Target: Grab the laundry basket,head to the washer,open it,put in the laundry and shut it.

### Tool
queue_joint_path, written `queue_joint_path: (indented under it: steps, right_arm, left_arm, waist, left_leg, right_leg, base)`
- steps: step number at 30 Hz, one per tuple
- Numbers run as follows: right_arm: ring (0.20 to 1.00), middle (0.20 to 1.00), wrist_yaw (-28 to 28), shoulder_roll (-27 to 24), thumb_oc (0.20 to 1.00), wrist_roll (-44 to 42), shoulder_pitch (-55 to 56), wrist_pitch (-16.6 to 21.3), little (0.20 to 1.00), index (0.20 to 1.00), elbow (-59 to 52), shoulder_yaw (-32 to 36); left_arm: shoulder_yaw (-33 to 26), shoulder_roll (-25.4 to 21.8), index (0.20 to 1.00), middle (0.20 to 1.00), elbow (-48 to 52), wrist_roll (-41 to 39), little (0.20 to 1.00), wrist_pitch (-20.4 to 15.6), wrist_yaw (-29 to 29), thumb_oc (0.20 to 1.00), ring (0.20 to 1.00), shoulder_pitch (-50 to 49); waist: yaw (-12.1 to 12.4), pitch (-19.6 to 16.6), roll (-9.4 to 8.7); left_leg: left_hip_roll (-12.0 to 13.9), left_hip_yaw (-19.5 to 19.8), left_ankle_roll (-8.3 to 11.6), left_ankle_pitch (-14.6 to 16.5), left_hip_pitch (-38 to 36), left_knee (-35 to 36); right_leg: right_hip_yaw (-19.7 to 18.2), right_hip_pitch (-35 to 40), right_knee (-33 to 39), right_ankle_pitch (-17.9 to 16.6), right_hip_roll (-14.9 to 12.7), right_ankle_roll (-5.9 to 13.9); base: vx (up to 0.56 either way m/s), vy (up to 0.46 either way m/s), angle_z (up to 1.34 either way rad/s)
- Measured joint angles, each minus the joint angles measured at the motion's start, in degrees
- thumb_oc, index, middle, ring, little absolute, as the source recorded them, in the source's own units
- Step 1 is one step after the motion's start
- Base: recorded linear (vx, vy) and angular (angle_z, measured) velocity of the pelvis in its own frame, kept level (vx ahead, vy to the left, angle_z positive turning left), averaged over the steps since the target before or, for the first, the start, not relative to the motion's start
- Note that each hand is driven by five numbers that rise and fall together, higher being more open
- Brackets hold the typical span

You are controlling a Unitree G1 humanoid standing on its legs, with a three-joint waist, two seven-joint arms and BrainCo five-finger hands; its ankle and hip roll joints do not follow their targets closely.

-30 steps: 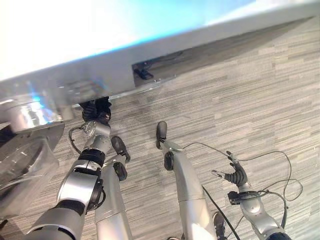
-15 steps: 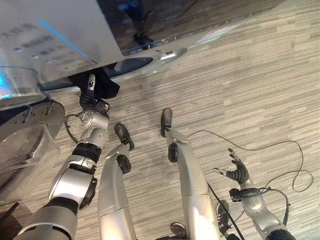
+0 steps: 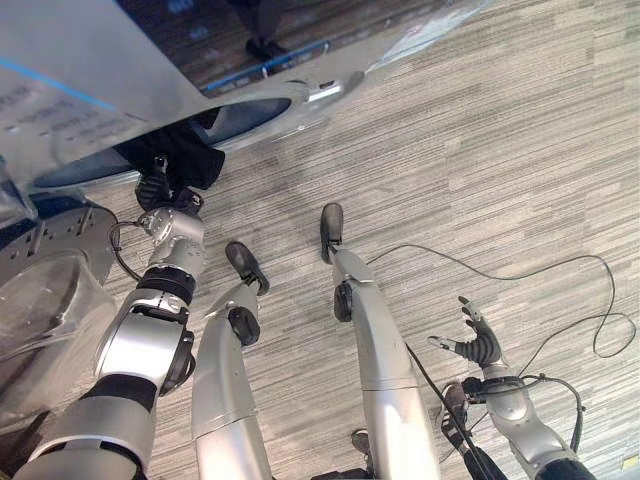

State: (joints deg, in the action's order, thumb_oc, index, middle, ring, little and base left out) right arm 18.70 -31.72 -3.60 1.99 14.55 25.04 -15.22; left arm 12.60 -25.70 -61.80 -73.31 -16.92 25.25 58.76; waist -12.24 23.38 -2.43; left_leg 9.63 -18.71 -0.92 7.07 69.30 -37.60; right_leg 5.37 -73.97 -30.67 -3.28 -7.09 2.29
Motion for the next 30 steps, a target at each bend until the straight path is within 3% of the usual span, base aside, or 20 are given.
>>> queue_joint_path:
  steps: [3,4,6,7,8,13,21,24,25,26,28,29,30]
  right_arm:
    - [1.0,1.0,0.01,0.14,1.0,0.04,-0.09,-0.27,1.0,1.0,1.61,0.0]
    - [1.0,1.0,0.02,0.24,1.0,0.06,-0.84,-0.81,1.0,1.0,1.87,0.03]
    - [1.0,1.0,0.01,0.25,1.0,0.16,-1.45,-0.84,1.0,1.0,1.69,0.14]
    - [1.0,1.0,0.02,0.21,1.0,0.29,-1.91,-0.84,1.0,1.0,1.72,0.78]
    - [1.0,1.0,0.03,0.18,1.0,0.45,-1.93,-0.91,1.0,1.0,1.7,1.26]
    - [1.0,1.0,0.0,-0.17,1.0,1.05,-2.17,-0.72,1.0,1.0,0.97,4.61]
    - [1.0,1.0,-0.07,0.18,1.0,0.96,-2.14,-0.79,1.0,1.0,3.02,4.89]
    - [1.0,1.0,0.03,1.58,1.0,1.0,-2.21,-0.91,1.0,1.0,3.39,4.87]
    - [1.0,1.0,0.12,2.08,1.0,1.0,-2.35,-1.06,1.0,1.0,3.43,4.89]
    - [1.0,1.0,0.2,2.65,1.0,1.19,-2.19,-1.19,1.0,1.0,4.71,4.24]
    - [1.0,1.0,1.2,2.74,1.0,1.58,-2.47,-2.06,1.0,1.0,5.42,4.14]
    - [1.0,1.0,1.46,2.1,1.0,2.26,-2.42,-1.98,1.0,1.0,5.05,4.22]
    - [1.0,1.0,1.71,1.17,1.0,2.28,-2.4,-1.9,1.0,1.0,4.15,4.23]
  left_arm:
    - [2.06,-0.08,0.2,0.2,1.52,-3.41,0.2,0.52,0.02,0.2,0.2,-0.03]
    - [3.5,-0.52,0.2,0.2,4.51,-5.19,0.2,0.85,0.03,0.2,0.2,-0.03]
    - [6.0,-1.11,0.2,0.2,5.95,-6.32,0.2,1.71,0.11,0.2,0.2,-0.08]
    - [6.97,-1.93,0.2,0.2,9.03,-8.95,0.2,2.92,0.44,0.2,0.2,-0.11]
    - [11.34,-3.35,0.2,0.2,11.59,-11.29,0.2,3.04,0.65,0.2,0.2,-0.61]
    - [18.85,-7.79,0.2,0.2,14.48,-14.48,0.2,3.03,0.65,0.2,0.2,-0.59]
    - [19.78,-9.37,0.2,0.2,16.92,-14.51,0.2,1.68,0.62,0.2,0.2,-0.19]
    - [19.24,-8.07,0.2,0.2,21.98,-17.61,0.2,-1.55,0.62,0.2,0.2,-2.34]
    - [17.17,-7.73,0.2,0.2,29.27,-18.42,0.2,-4.0,0.62,0.2,0.2,-6.96]
    - [17.59,-7.76,0.2,0.2,42.87,-13.6,0.2,-10.36,-4.83,0.2,0.2,-10.69]
    - [17.03,-6.55,0.2,0.2,58.78,-8.37,0.2,-15.97,-9.25,0.2,0.2,-11.45]
    - [17.79,-6.33,0.2,0.2,61.96,-7.27,0.2,-17.04,-10.46,0.2,0.2,-9.65]
    - [18.23,-5.47,0.2,0.2,58.56,-10.46,0.2,-16.6,-9.18,0.2,0.2,-9.98]
  waist:
    - [0.16,0.42,0.5]
    - [0.5,3.89,0.54]
    - [1.1,4.35,0.86]
    - [0.84,6.51,0.92]
    - [1.07,6.59,0.84]
    - [1.24,6.59,0.82]
    - [1.53,6.61,0.84]
    - [2.39,6.66,0.94]
    - [2.55,6.79,1.18]
    - [4.08,6.84,1.27]
    - [5.58,6.72,1.73]
    - [5.53,6.28,2.96]
    - [4.8,5.91,4.47]
  left_leg:
    - [-1.15,-1.17,-0.55,-0.99,-1.73,2.28]
    - [-2.31,-1.59,-1.38,-2.51,-5.4,5.19]
    - [-3.9,-2.61,-1.94,-4.54,-7.54,9.22]
    - [-4.76,-2.68,-1.93,-5.65,-9.91,11.29]
    - [-5.66,-2.69,-1.84,-6.74,-10.81,13.53]
    - [-5.78,-2.48,-1.69,-7.15,-10.14,13.78]
    - [-5.7,-2.98,-1.73,-7.18,-7.46,12.46]
    - [-5.75,-3.68,-1.82,-7.13,-7.09,11.91]
    - [-5.8,-3.88,-1.89,-7.07,-7.14,11.79]
    - [-5.94,-4.09,-2.03,-6.96,-7.99,11.66]
    - [-6.12,-5.14,-2.13,-6.5,-11.25,11.92]
    - [-6.22,-5.3,-2.14,-5.97,-12.88,11.8]
    - [-6.31,-5.31,-2.17,-5.46,-13.94,11.74]
  right_leg:
    - [-0.58,0.82,0.56,-0.67,-0.83,0.16]
    - [-0.54,4.07,2.29,-1.44,-1.4,-0.41]
    - [-0.63,4.98,3.47,-2.3,-2.61,-0.84]
    - [-0.49,6.77,3.81,-2.4,-3.04,-0.99]
    - [-0.46,6.93,4.16,-2.36,-3.59,-0.97]
    - [-0.21,6.23,4.09,-2.37,-3.79,-0.99]
    - [-1.05,3.6,3.78,-2.68,-3.76,-0.9]
    - [-1.8,2.96,3.21,-2.89,-3.91,-0.71]
    - [-2.0,2.87,3.01,-2.93,-3.98,-0.74]
    - [-2.44,3.27,2.43,-2.89,-4.0,-0.73]
    - [-3.52,5.5,1.96,-2.59,-4.12,-0.48]
    - [-3.78,7.05,1.94,-2.19,-4.3,0.08]
    - [-3.93,8.13,1.87,-1.8,-4.44,0.37]
  base:
    - [-0.01,-0.005,0.08]
    - [-0.05,-0.015,0.24]
    - [-0.05,-0.014,0.22]
    - [-0.03,-0.028,0.25]
    - [-0.03,-0.035,0.27]
    - [-0.01,-0.02,0.05]
    - [0.0,0.001,0.0]
    - [0.0,0.0,0.0]
    - [-0.01,0.074,-0.03]
    - [-0.02,0.083,-0.03]
    - [-0.02,0.051,-0.06]
    - [-0.01,0.038,-0.05]
    - [0.0,0.036,-0.04]
